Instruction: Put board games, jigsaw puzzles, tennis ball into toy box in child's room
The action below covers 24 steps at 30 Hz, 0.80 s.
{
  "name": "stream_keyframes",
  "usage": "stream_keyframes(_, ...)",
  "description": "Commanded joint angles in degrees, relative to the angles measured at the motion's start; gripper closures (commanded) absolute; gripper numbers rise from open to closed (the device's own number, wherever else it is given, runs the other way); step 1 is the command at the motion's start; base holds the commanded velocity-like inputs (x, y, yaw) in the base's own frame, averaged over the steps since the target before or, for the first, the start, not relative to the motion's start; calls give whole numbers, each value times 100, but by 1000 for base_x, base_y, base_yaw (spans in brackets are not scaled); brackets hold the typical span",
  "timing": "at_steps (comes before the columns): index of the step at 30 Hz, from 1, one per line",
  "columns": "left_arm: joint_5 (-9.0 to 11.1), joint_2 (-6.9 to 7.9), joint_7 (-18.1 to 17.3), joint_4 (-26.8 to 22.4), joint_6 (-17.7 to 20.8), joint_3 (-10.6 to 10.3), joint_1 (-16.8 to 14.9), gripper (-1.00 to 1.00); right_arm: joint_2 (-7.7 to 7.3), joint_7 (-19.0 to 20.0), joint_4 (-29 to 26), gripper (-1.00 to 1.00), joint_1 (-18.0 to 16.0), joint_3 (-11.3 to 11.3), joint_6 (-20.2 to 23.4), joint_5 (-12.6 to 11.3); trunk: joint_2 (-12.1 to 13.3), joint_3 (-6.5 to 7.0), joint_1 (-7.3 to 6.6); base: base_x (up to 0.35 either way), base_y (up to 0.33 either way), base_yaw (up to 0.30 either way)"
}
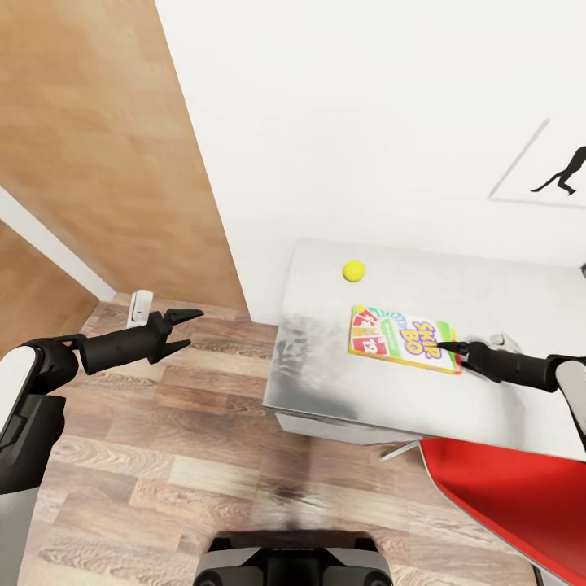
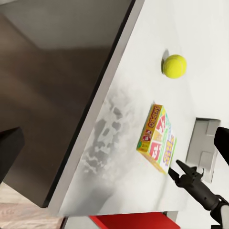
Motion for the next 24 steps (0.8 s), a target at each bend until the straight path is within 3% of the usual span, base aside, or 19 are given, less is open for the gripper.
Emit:
stream_keyframes(1,56,-2,58,-1,13,3,-7,-100,3,45,0,-100,0,-11,21,130,-7,-8,8,0,0,25)
stream_keyframes(24,53,-10,57,-4,13,-5,-8,-100,18,26,-73,-100,-90,12,21,142,-7,-8,8,0,0,33)
